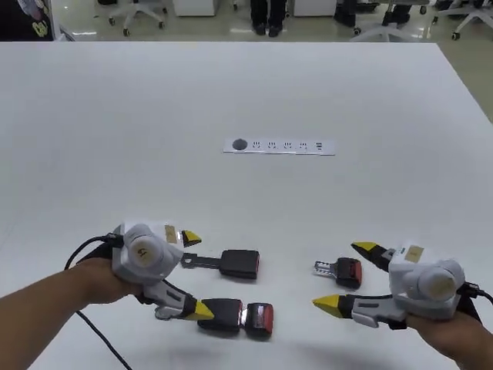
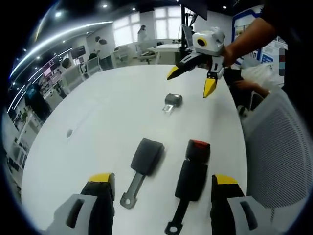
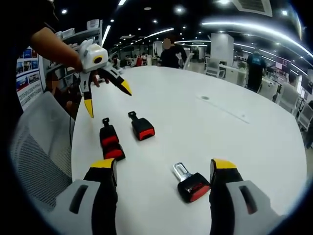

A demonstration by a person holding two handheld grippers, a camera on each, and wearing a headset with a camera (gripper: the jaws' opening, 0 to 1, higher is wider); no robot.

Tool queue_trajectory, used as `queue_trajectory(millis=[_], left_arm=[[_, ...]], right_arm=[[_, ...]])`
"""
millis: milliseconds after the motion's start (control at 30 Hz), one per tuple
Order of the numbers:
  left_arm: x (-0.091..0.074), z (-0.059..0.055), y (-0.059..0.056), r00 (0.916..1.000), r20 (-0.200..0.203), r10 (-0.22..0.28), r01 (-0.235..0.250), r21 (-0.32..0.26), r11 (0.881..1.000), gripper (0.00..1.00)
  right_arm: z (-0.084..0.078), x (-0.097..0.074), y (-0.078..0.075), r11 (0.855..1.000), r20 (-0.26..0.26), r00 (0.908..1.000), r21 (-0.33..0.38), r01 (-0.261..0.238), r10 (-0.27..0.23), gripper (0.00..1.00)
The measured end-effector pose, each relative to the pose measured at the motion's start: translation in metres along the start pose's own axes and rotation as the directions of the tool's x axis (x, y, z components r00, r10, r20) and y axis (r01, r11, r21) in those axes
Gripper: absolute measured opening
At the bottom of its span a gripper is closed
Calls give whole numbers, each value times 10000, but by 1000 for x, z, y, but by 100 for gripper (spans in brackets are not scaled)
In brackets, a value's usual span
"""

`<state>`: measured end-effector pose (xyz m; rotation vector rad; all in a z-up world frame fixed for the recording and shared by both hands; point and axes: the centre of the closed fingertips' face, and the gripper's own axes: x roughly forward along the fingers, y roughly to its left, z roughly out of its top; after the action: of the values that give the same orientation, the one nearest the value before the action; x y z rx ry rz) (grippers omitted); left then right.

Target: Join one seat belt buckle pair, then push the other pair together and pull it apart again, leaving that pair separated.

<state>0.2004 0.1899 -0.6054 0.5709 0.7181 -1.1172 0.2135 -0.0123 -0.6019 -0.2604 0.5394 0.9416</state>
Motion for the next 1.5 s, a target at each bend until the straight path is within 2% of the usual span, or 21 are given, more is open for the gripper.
queue_trajectory(millis=[167,267,367,467,567,700,867,900,967,1067,1200,1267,1400,1467,1500], left_arm=[[2,12,17,9998,209,20,-21,49,10000,83],[6,17,21,9998,176,-127,124,183,9998,83],[11,17,25,9996,64,-276,274,258,9993,81],[17,14,28,9992,-56,-401,403,353,9986,80],[25,12,28,9984,-102,-554,557,294,9980,78],[37,3,30,9963,-351,-785,797,339,9962,76],[52,-2,32,9940,-357,-1029,1037,224,9944,73],[52,-3,32,9939,-359,-1046,1054,216,9942,71],[62,-6,29,9910,-459,-1254,1264,201,9918,70],[71,-10,25,9867,-612,-1508,1528,287,9878,67],[83,-18,26,9816,-794,-1738,1775,413,9833,63],[87,-20,28,9809,-792,-1775,1812,432,9825,62],[92,-24,28,9764,-865,-1979,2031,563,9775,54],[93,-27,28,9751,-937,-2012,2078,669,9759,53],[94,-24,29,9762,-735,-2040,2101,885,9737,52]], right_arm=[[-7,-4,-9,9998,-279,9995,-96,-149,147,77],[-10,-5,-11,9998,-409,9990,-123,-173,168,76],[-15,-4,-19,9997,-489,9985,-52,-249,246,76],[-23,1,-24,9993,-669,9971,-21,-371,369,76],[-24,2,-24,9987,-866,9949,64,-512,516,74],[-34,9,-33,9977,-1107,9915,52,-683,685,72],[-46,20,-39,9958,-1427,9855,147,-902,914,70],[-44,19,-37,9954,-1471,9845,110,-951,956,70],[-48,22,-37,9945,-1558,9822,119,-1043,1048,69],[-62,30,-42,9925,-1761,9768,144,-1215,1221,67],[-72,35,-42,9888,-1954,9696,74,-1490,1475,64],[-70,34,-42,9886,-1992,9689,-27,-1504,1469,63],[-76,38,-46,9871,-2068,9661,-104,-1600,1544,55],[-80,41,-46,9850,-2165,9623,-157,-1719,1645,55],[-82,41,-46,9833,-2242,9600,-321,-1793,1678,53]])
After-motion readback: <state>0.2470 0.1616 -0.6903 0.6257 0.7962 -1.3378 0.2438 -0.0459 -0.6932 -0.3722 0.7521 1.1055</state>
